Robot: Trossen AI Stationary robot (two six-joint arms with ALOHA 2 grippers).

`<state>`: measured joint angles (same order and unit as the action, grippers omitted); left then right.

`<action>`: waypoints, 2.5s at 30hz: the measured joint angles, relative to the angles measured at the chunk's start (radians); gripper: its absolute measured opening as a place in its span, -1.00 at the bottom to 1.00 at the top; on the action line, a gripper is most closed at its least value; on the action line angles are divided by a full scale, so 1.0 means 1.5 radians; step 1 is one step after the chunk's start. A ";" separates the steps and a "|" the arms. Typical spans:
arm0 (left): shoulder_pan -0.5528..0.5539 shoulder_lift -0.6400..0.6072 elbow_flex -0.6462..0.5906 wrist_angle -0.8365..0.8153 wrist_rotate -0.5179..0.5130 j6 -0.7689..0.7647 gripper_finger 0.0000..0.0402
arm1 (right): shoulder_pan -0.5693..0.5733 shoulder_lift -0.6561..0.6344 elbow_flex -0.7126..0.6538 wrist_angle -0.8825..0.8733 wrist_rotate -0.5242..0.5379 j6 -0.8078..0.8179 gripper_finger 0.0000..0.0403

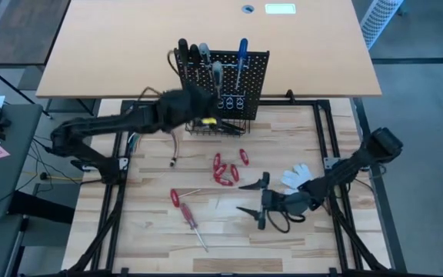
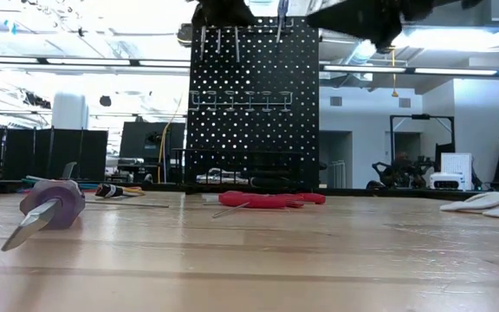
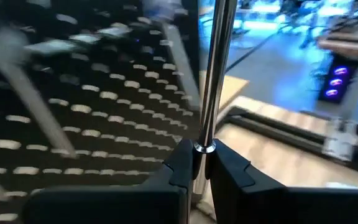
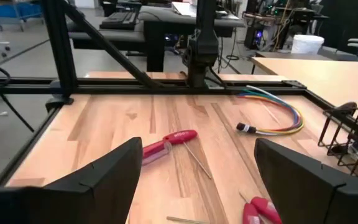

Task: Hang tools onto peg board
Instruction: Hang the gray nut driver on the pegboard

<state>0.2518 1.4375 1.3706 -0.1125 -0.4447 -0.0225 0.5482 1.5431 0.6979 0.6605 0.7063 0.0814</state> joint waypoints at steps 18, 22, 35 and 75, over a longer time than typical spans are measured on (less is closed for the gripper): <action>0.122 0.078 0.102 -0.060 0.096 -0.040 -0.90 | -0.005 0.031 0.000 0.054 0.000 -0.002 0.58; 0.120 0.075 0.101 -0.063 0.099 -0.042 -0.90 | -0.005 0.031 0.000 0.053 0.000 -0.002 0.58; 0.061 0.075 0.115 -0.141 0.033 -0.056 -0.89 | -0.003 0.031 0.000 0.054 -0.001 0.009 0.58; 0.069 0.063 0.153 -0.178 0.000 -0.027 -0.88 | -0.005 0.003 0.000 0.042 0.001 0.006 0.58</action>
<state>0.3550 1.5314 1.5997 -0.3791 -0.4449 -0.0623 0.5404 1.5475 0.6983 0.7242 0.7071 0.0897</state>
